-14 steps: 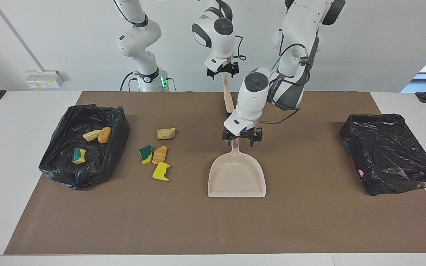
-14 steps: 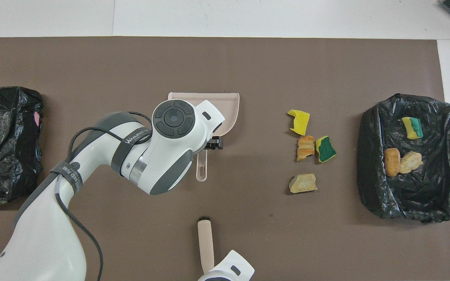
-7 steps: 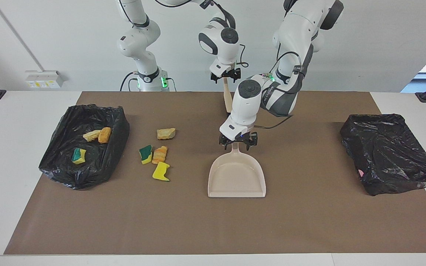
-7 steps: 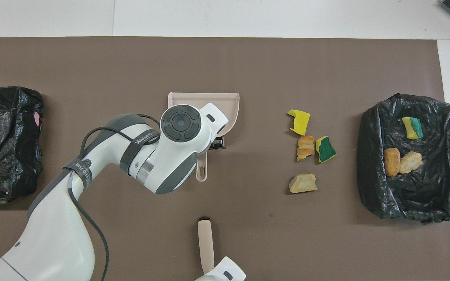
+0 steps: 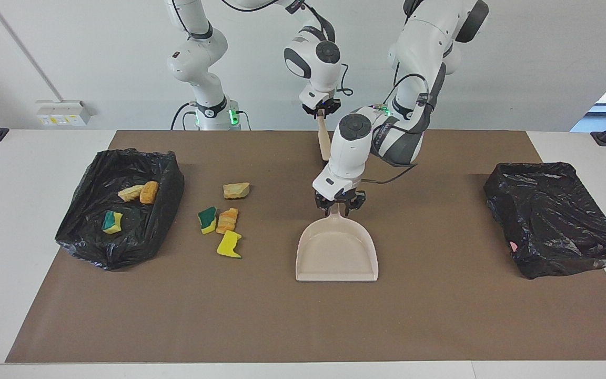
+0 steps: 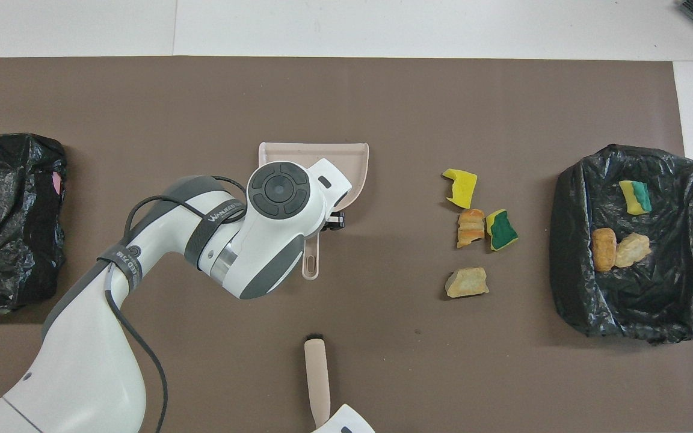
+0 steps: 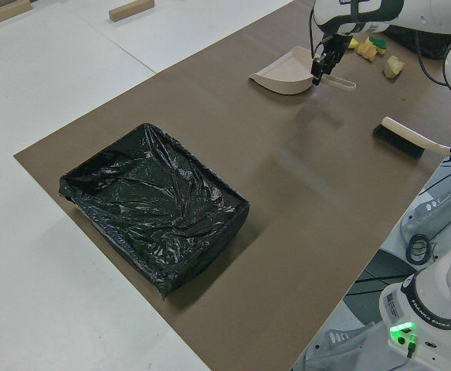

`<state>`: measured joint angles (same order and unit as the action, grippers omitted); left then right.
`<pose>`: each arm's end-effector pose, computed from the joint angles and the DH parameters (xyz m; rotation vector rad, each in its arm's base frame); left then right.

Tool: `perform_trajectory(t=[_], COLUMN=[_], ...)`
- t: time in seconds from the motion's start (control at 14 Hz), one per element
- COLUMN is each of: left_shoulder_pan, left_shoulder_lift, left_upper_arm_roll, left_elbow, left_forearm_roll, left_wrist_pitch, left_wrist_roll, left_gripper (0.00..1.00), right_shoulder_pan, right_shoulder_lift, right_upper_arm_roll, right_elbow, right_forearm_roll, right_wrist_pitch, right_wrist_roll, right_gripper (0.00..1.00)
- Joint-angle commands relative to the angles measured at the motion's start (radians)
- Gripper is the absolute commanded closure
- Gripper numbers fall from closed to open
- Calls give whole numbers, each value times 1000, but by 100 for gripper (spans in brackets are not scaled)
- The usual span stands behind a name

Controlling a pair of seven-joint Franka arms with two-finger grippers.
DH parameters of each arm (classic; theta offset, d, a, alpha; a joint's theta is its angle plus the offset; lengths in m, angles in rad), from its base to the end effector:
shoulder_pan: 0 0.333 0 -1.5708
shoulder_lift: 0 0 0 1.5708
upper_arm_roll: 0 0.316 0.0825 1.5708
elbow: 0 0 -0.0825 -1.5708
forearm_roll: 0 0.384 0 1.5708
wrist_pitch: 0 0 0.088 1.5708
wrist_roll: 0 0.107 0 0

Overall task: Sweep and dump trash in bin
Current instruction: 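Grasp the dustpan with the left gripper while the right gripper takes the brush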

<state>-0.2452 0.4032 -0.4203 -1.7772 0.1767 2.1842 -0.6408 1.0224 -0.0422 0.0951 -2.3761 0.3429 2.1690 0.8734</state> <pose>0.5292 -0.3781 0.3523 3.1008 -0.1401 0.0408 0.1961 0.4322 0.3279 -3.0979 -0.0401 0.4818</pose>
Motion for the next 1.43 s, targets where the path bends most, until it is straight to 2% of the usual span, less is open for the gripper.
perform_trajectory(t=[0.0,0.07,0.36,0.64,0.86,1.07,1.29,1.36], left_shoulder_pan=[-2,3,24,63,76,99,130,130], left_shoulder_lift=[-6,-10,-44,-89,-89,-87,-83,-84], left_upper_arm_roll=[-3,-5,-12,-11,-11,-11,-8,-8], left_elbow=[-5,-1,7,5,13,15,13,13], left_forearm_roll=[24,24,24,24,24,23,24,26], left_wrist_pitch=[-24,-44,-69,-158,-169,-172,-172,-181], left_wrist_roll=[-13,-7,50,422,567,780,1099,1115], left_gripper=[86,100,100,100,100,100,100,100], right_shoulder_pan=[4,1,-13,-106,-211,-326,-415,-450], right_shoulder_lift=[-15,-11,-24,-163,-247,-266,-251,-240], right_upper_arm_roll=[-3,-3,-9,-12,-14,-12,-11,-11], right_elbow=[-14,-6,31,29,31,41,44,46], right_forearm_roll=[22,22,21,-2,-50,-180,-333,-385], right_wrist_pitch=[17,14,-52,-222,-360,-449,-472,-482], right_wrist_roll=[18,18,21,12,-49,-103,-195,-253], right_gripper=[100,100,100,100,100,100,100,100])
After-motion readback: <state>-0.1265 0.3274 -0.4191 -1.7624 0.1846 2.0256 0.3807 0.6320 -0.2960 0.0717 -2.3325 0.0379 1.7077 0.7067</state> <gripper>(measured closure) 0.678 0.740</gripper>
